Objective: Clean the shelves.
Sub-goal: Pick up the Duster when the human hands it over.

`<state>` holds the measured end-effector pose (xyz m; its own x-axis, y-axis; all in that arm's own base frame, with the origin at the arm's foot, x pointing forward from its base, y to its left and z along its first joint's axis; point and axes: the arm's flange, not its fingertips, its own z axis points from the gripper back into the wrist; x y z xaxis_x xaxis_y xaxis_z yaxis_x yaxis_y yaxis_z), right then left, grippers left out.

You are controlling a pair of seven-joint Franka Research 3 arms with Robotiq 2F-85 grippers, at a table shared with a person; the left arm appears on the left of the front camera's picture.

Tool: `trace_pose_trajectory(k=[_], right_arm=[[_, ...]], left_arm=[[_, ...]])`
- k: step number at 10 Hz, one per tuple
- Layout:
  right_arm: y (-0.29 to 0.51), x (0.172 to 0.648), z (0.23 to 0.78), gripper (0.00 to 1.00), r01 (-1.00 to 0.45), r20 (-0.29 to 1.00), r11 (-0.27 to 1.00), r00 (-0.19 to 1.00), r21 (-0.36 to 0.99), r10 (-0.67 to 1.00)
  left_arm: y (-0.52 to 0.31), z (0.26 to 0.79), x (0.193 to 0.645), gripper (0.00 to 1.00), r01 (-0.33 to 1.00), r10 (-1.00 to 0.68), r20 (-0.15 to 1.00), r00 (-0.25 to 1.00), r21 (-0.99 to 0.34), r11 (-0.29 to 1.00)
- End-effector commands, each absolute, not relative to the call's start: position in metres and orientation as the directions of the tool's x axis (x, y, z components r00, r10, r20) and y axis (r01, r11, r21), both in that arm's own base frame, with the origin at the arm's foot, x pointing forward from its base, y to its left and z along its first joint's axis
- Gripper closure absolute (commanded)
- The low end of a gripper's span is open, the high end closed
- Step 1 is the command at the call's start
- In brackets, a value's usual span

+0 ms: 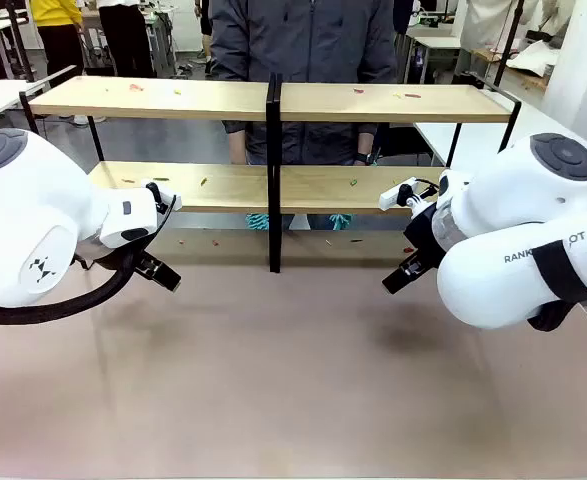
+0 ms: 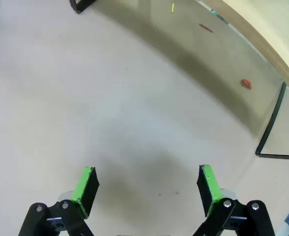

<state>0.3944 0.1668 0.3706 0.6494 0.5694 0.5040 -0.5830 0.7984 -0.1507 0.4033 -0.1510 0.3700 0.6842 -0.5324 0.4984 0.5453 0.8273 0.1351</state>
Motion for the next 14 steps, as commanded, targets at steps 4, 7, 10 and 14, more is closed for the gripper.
trace_pose_trajectory(k=[4,7,10,14], right_arm=[[0.1668,0.3945,0.3707,0.0,-0.583,0.504,0.798,0.649,-0.151,0.569],[0.1668,0.3945,0.3707,0.0,-0.583,0.504,0.798,0.649,-0.151,0.569],[0.1668,0.3945,0.3707,0.0,-0.583,0.504,0.798,0.649,-0.151,0.569],[0.1668,0.3945,0.3707,0.0,-0.583,0.504,0.798,0.649,-0.151,0.569]], left_arm=[[-0.151,0.3701,0.4032,0.0,0.545,-0.532,0.499,0.684,0.135,0.827],[-0.151,0.3701,0.4032,0.0,0.545,-0.532,0.499,0.684,0.135,0.827],[-0.151,0.3701,0.4032,0.0,0.545,-0.532,0.499,0.684,0.135,0.827],[-0.151,0.3701,0.4032,0.0,0.545,-0.532,0.499,0.684,0.135,0.827]])
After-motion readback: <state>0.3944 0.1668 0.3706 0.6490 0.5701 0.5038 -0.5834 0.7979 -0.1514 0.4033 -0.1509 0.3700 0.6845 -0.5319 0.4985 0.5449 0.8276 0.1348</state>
